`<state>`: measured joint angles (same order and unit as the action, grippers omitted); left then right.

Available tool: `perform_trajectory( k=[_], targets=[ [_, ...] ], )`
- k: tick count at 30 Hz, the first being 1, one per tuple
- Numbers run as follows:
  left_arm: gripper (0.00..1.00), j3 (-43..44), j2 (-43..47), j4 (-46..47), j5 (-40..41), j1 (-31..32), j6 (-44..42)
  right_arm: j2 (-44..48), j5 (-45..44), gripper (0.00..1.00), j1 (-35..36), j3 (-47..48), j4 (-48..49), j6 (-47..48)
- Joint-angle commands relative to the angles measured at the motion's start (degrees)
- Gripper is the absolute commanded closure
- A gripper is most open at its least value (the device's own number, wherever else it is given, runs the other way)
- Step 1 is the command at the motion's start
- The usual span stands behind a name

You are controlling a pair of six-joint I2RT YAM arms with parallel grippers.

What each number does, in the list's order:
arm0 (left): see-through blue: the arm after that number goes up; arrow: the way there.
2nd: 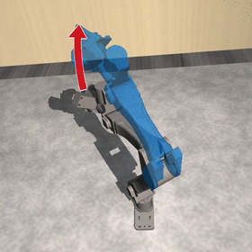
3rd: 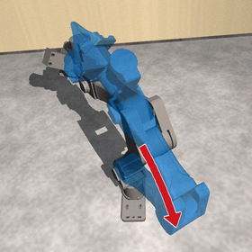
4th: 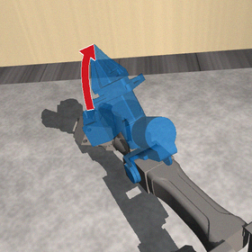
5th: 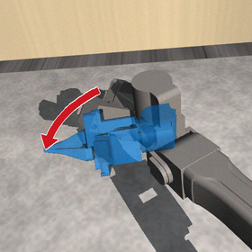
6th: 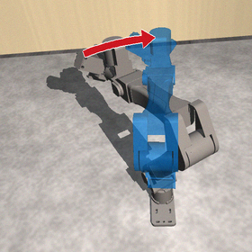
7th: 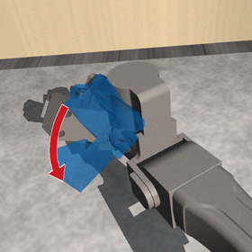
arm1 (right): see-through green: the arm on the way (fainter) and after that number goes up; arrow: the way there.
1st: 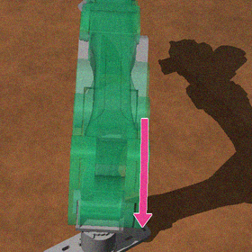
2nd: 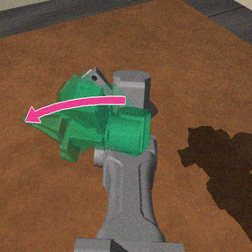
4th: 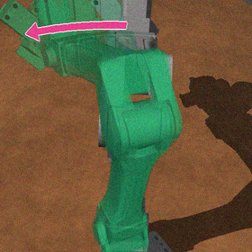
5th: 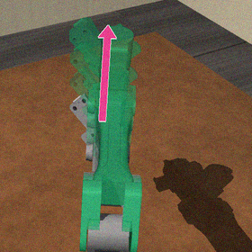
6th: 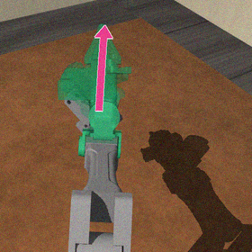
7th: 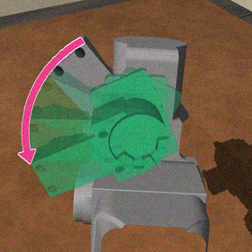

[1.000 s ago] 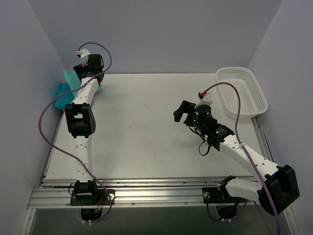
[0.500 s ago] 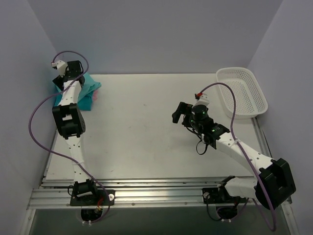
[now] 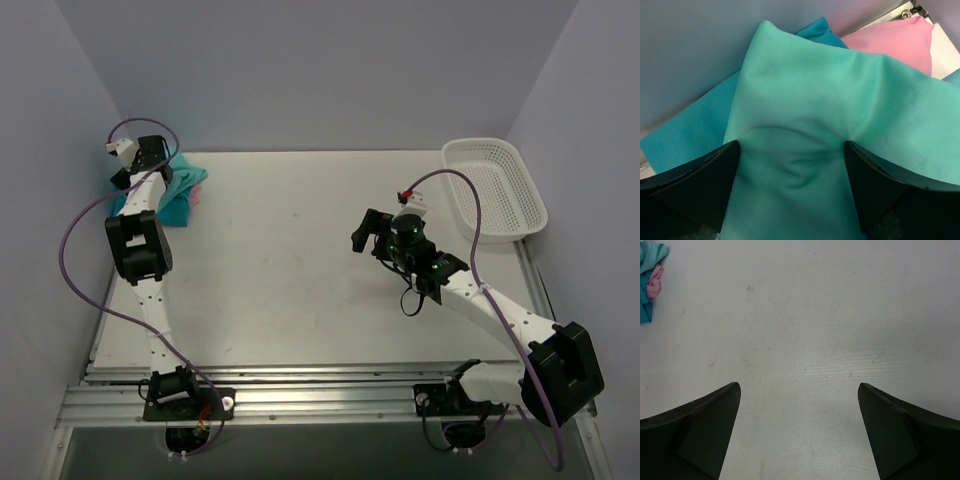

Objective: Fold and stack the t-shirts
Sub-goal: Neatly place the folded tshirt to the corner

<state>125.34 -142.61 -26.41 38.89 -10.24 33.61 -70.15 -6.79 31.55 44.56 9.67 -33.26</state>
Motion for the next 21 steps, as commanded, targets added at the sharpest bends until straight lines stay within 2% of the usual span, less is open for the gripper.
perform_trajectory(
  k=[1, 3, 5, 7, 9, 11, 12, 14, 16, 18, 21],
  targets=[
    [0.06, -7.61, 10.66, 6.79, 3.45, 3.46, -4.15, 0.28, -0.86, 0.00, 0.27, 0.80, 1.32, 0.65],
    [0.06, -10.72, 18.54, 12.32, 4.61, 5.75, -7.75, 0.01, -0.86, 0.00, 0.27, 0.88, 1.40, 0.65],
    [0.06, -12.39, 25.05, 13.06, 5.31, 7.33, -9.17, -0.16, -1.21, 0.00, 0.35, 0.80, 1.40, 0.65],
    [0.06, -11.88, 28.42, 10.70, 3.66, 7.78, -8.74, -0.07, -1.39, 0.00, 0.44, 0.80, 1.40, 0.47],
    [0.06, -9.77, 31.76, 4.55, 2.06, 8.74, -6.89, -0.07, -1.65, 0.00, 0.53, 1.06, 1.14, 0.21],
    [0.06, -10.19, 35.00, 0.51, 3.98, 9.62, -6.89, -0.16, -2.35, 0.00, 0.70, 1.23, 0.79, -0.05],
    [0.06, -11.51, 36.51, 0.05, 6.43, 12.67, -7.23, -0.08, -2.62, 0.00, 0.79, 1.32, 0.44, -0.23],
    [0.06, -15.63, 42.02, 0.22, 8.03, 14.54, -7.76, -0.07, -3.32, 0.00, 0.88, 1.50, 0.17, -0.49],
    [0.06, -24.41, 46.52, 0.57, 8.66, 17.26, -6.89, 0.19, -4.72, 0.00, 1.06, 1.85, -0.70, -1.10],
    [0.06, -34.22, 53.72, 1.19, 6.39, 19.37, -4.70, 0.71, -7.87, 0.00, 1.67, 2.03, -1.58, -1.46],
    [0.06, -43.31, 61.99, 1.72, 3.82, 25.69, -3.29, 0.63, -9.82, 0.00, 2.02, 3.16, -3.52, -2.25]
  ],
)
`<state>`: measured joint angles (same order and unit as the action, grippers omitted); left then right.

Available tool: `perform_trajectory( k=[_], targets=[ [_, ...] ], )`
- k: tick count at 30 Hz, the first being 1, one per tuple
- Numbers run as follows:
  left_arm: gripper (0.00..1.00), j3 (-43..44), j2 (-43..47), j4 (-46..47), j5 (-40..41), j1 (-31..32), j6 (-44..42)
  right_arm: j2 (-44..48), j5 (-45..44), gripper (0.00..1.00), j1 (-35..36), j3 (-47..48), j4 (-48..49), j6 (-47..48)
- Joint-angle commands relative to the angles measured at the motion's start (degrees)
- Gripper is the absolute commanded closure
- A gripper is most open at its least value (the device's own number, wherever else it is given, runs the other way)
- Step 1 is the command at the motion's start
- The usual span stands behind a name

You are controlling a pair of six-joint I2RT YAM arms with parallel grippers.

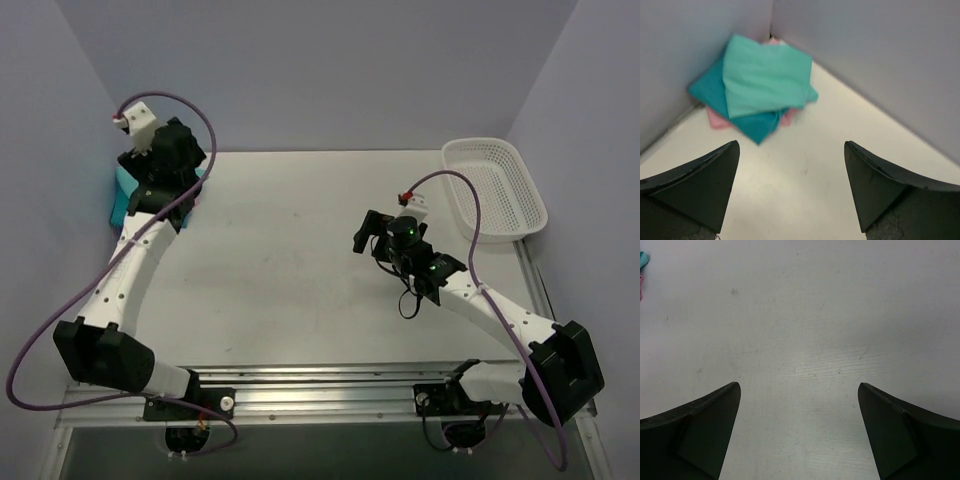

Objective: Fold and stack the t-shirts
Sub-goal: Neatly place the folded tshirt to the corner

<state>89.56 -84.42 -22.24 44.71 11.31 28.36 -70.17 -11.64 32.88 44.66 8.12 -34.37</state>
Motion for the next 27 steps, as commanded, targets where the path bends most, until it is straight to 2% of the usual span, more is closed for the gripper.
perform_trajectory(
  k=[1, 2, 6, 11, 19, 27],
  targets=[
    [0.06, -12.69, 5.57, -2.63, -0.51, 6.33, 2.57, 0.39, -4.36, 0.00, 0.78, 3.41, -2.14, -0.96],
    [0.06, -15.00, 8.72, -3.24, 1.24, 11.05, 3.45, 0.30, -3.57, 0.00, 0.87, 3.59, -1.71, 0.08],
    [0.06, -22.93, 14.63, -3.59, 5.55, 18.21, 1.44, 0.03, -2.07, 0.00, 2.09, 4.47, -1.79, 1.67],
    [0.06, -24.69, 19.46, -11.85, 15.39, 18.84, 3.10, 0.65, -5.23, 0.00, 2.54, 4.82, -3.11, 1.59],
    [0.06, -30.58, 25.62, -6.41, 16.64, 18.66, 1.78, 2.76, -7.17, 0.00, 3.15, 3.33, -1.97, 3.08],
    [0.06, -28.56, 25.98, -11.51, 18.92, 18.75, 7.06, 1.71, -7.61, 0.00, 3.24, 3.23, -1.53, 3.17]
  ],
)
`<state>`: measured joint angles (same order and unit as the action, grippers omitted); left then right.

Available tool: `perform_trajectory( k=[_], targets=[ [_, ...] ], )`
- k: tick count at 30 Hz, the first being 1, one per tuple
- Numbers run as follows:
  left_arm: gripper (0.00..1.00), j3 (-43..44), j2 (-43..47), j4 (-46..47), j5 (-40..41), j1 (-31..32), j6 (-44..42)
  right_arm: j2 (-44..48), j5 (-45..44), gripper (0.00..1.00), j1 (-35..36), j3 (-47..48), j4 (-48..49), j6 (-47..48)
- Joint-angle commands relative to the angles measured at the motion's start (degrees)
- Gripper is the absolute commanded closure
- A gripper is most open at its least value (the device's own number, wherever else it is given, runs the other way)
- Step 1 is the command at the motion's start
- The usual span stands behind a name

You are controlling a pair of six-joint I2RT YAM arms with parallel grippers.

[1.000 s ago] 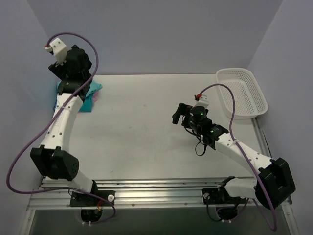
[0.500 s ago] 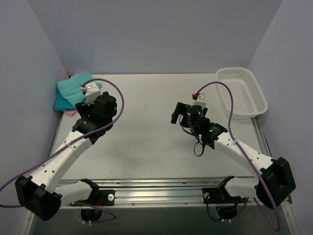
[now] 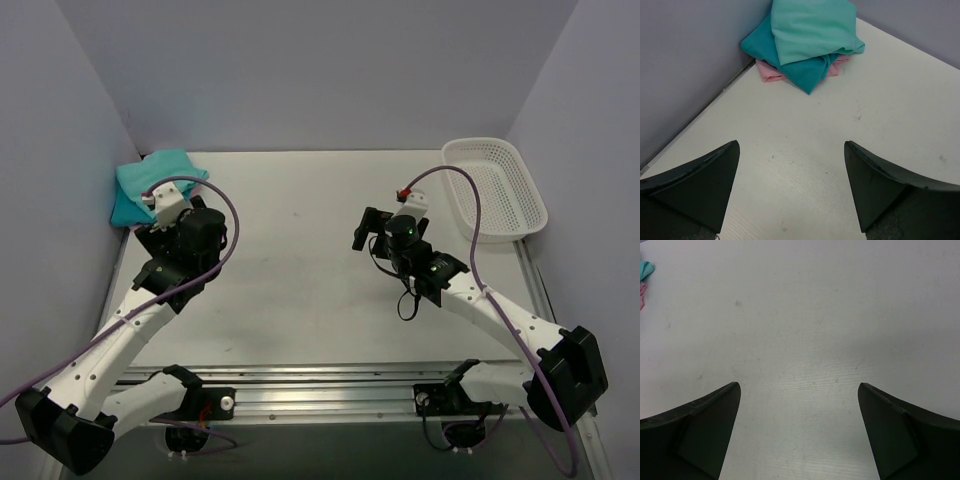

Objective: Fold and stack the t-shirts
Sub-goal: Neatly place the folded tshirt to the corner

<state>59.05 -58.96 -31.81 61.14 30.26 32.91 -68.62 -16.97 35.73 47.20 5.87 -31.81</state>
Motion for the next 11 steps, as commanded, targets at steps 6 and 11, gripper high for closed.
perform_trajectory(
  k=[6, 11],
  targets=[
    [0.06, 3.09, -0.19, -3.87, 1.00, -0.20, 3.84, -1.25, -2.01, 0.00, 0.49, 1.05, 0.72, 0.44],
    [0.06, 3.70, -2.04, -3.17, -0.85, -0.29, 2.69, -1.34, -2.19, 0.00, 0.75, 1.05, 0.81, 0.44]
  ],
)
